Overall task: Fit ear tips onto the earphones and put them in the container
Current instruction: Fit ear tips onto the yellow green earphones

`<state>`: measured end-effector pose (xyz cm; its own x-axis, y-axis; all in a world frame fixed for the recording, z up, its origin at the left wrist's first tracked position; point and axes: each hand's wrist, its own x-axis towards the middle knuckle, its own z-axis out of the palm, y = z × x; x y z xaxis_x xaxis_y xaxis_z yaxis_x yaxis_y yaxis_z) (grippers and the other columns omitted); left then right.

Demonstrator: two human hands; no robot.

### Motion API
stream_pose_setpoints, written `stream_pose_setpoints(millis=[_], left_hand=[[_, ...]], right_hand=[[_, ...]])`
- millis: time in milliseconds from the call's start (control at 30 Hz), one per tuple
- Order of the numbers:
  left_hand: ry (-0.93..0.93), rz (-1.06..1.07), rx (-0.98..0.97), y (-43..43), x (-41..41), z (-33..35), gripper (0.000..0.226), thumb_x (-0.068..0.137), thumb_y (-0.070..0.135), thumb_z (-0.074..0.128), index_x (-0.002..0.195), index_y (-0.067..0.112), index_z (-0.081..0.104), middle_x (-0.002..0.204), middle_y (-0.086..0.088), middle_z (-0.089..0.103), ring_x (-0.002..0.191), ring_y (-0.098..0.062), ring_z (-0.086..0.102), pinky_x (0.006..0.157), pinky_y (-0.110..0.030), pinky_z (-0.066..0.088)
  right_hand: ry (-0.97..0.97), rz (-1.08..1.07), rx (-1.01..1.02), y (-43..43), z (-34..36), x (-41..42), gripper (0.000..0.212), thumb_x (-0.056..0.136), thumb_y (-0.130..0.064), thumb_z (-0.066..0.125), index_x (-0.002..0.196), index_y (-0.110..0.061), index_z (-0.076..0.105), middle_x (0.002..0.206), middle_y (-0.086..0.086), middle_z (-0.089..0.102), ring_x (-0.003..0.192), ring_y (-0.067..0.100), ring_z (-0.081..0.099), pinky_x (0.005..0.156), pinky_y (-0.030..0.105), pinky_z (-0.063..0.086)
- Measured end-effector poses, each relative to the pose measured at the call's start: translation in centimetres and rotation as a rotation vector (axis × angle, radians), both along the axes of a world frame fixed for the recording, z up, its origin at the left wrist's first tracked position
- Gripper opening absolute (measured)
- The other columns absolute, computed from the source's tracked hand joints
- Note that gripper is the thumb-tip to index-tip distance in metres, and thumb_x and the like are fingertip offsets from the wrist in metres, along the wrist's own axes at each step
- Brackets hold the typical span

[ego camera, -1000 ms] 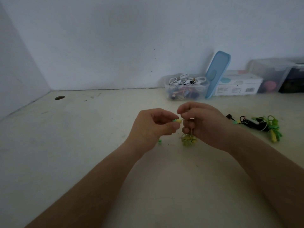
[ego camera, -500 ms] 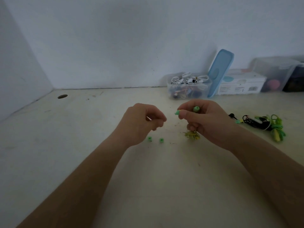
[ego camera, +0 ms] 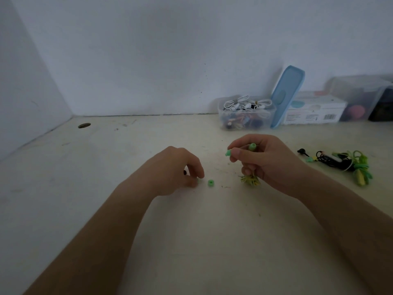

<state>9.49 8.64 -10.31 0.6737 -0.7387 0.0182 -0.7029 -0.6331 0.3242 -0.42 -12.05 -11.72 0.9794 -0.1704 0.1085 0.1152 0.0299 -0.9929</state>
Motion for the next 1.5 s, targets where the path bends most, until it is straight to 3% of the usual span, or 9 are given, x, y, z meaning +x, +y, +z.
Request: stream_pose_setpoints(millis=[167, 333, 433, 567, 767, 1000, 1267, 1500], left_hand=[[-0.053, -0.021, -0.059, -0.4, -0.1, -0.1, 0.022, 0.085, 0.02, 0.073, 0.085, 0.041, 0.068, 0.082, 0.022, 0.064, 0.07, 0.004, 0.057, 0.063, -0.01, 0.042], [-0.09, 0.003, -0.463, -1.0, -0.7, 0.0, 0.016, 0.085, 0.019, 0.073, 0.087, 0.035, 0.071, 0.085, 0.014, 0.067, 0.081, -0.001, 0.061, 0.071, -0.01, 0.047], [0.041, 0.043, -0.685, -2.0, -1.5, -0.1, 0.009, 0.084, 0.019, 0.076, 0.085, 0.028, 0.073, 0.079, 0.012, 0.07, 0.075, -0.005, 0.065, 0.066, -0.012, 0.049], [0.295, 0.074, -0.841, -3.0, -2.5, -0.5, 0.006, 0.085, 0.012, 0.074, 0.091, 0.016, 0.073, 0.076, 0.001, 0.073, 0.069, -0.015, 0.069, 0.063, -0.024, 0.056], [0.581, 0.141, -1.027, -3.4, -3.1, -0.6, 0.006, 0.086, 0.006, 0.071, 0.092, 0.005, 0.072, 0.081, -0.013, 0.075, 0.076, -0.023, 0.074, 0.07, -0.027, 0.059], [0.758, 0.116, -1.107, -3.5, -3.0, -0.7, 0.014, 0.084, -0.002, 0.07, 0.09, 0.01, 0.07, 0.091, -0.013, 0.075, 0.083, -0.023, 0.073, 0.073, -0.025, 0.056], [0.619, 0.089, -1.016, -3.6, -3.0, -1.0, 0.021, 0.079, -0.007, 0.073, 0.093, 0.009, 0.073, 0.091, -0.009, 0.076, 0.09, -0.023, 0.073, 0.086, -0.035, 0.058], [0.532, 0.072, -0.986, -3.6, -3.2, -1.0, 0.023, 0.077, -0.008, 0.075, 0.094, 0.008, 0.072, 0.088, -0.005, 0.076, 0.084, -0.02, 0.074, 0.077, -0.026, 0.058]], right_hand=[[-0.002, 0.004, -0.004, 0.0, -0.1, 0.0, 0.011, 0.086, 0.0, 0.066, 0.096, 0.002, 0.07, 0.079, 0.016, 0.071, 0.051, 0.013, 0.04, 0.054, 0.024, 0.046], [-0.014, -0.002, -0.021, 0.1, 0.0, 0.0, 0.011, 0.086, 0.0, 0.065, 0.096, -0.001, 0.069, 0.079, 0.016, 0.071, 0.049, 0.011, 0.042, 0.054, 0.024, 0.048], [-0.027, 0.012, -0.008, 0.1, 0.1, 0.0, 0.013, 0.081, -0.005, 0.068, 0.094, -0.002, 0.069, 0.08, 0.017, 0.071, 0.05, 0.013, 0.043, 0.055, 0.024, 0.049], [-0.027, 0.017, -0.005, 0.1, 0.2, -0.1, 0.014, 0.079, -0.007, 0.069, 0.093, -0.003, 0.07, 0.082, 0.017, 0.072, 0.049, 0.012, 0.046, 0.056, 0.026, 0.051], [-0.019, 0.004, 0.005, 0.1, 0.3, 0.0, 0.008, 0.085, 0.0, 0.066, 0.092, -0.001, 0.069, 0.079, 0.018, 0.07, 0.05, 0.014, 0.048, 0.055, 0.026, 0.051], [-0.025, -0.005, 0.004, 0.1, 0.3, 0.0, 0.006, 0.084, -0.002, 0.067, 0.09, -0.003, 0.069, 0.079, 0.017, 0.069, 0.05, 0.014, 0.048, 0.056, 0.027, 0.05], [-0.038, -0.042, 0.028, 0.1, 0.3, 0.0, 0.01, 0.091, -0.001, 0.061, 0.089, -0.006, 0.069, 0.076, 0.01, 0.067, 0.048, 0.012, 0.046, 0.056, 0.029, 0.049], [-0.043, -0.031, 0.015, 0.4, 0.4, -0.1, 0.011, 0.089, 0.001, 0.062, 0.086, -0.006, 0.069, 0.073, 0.012, 0.066, 0.045, 0.011, 0.044, 0.055, 0.027, 0.05]])
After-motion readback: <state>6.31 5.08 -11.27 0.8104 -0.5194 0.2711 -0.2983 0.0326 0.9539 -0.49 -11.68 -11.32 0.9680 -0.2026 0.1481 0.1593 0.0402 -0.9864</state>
